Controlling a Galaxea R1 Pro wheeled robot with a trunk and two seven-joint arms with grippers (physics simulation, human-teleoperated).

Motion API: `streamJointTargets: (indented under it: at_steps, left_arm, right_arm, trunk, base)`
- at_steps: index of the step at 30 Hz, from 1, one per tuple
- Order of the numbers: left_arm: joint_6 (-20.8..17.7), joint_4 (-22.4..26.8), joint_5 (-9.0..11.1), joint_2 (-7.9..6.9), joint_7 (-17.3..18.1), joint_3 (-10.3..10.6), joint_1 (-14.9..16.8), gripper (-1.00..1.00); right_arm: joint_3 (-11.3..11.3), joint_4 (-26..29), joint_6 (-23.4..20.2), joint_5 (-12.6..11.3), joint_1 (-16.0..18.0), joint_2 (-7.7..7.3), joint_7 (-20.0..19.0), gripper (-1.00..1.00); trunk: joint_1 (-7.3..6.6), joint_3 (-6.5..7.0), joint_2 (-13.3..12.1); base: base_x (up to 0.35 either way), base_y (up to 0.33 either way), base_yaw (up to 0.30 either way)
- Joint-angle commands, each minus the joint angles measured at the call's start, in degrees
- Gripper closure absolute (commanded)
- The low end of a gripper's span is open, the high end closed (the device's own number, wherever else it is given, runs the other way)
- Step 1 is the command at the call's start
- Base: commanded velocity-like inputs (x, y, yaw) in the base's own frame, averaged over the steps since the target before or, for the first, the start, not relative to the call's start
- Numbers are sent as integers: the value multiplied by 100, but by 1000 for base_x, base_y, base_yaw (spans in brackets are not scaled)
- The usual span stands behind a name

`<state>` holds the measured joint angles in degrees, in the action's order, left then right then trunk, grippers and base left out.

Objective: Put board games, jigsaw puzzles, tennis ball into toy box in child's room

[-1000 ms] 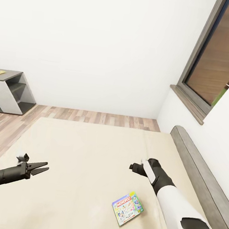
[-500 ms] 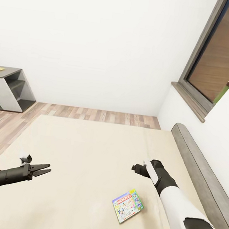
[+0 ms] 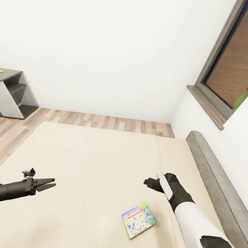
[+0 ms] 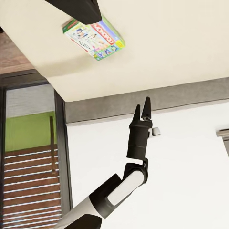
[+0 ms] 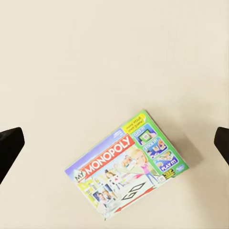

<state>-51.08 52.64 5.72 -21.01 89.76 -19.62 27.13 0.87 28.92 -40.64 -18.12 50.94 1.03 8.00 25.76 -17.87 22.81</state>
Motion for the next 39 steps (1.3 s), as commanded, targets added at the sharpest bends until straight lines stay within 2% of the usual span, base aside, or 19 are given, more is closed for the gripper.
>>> streamJointTargets:
  at_steps: [1, 6, 19, 26, 39]
  left_arm:
    - [-20, 1, -2, -4, 24, 1, 3, -100]
    - [35, 6, 2, -6, 24, 2, 3, -100]
    - [79, 59, 31, -46, 24, -22, -2, -100]
    - [80, 83, 34, -25, 24, -11, -5, -100]
    - [80, 89, 35, -12, 24, 1, -5, -100]
  right_arm:
    - [10, 8, 2, -63, 3, -1, 52, -100]
    - [10, -15, 106, -73, 3, -3, 19, -100]
    - [10, -154, 203, -60, 6, -23, -560, -100]
    - [10, -158, 210, -60, 9, -30, -618, -100]
    - [10, -159, 214, -60, 12, -138, -638, -100]
  trunk:
    - [3, -20, 11]
    - [3, -67, 11]
    - [3, -189, 11]
    - [3, -255, 11]
    - [3, -377, 11]
  base:
    - [0, 0, 0]
    - [0, 0, 0]
    - [0, 0, 0]
    - [0, 0, 0]
    - [0, 0, 0]
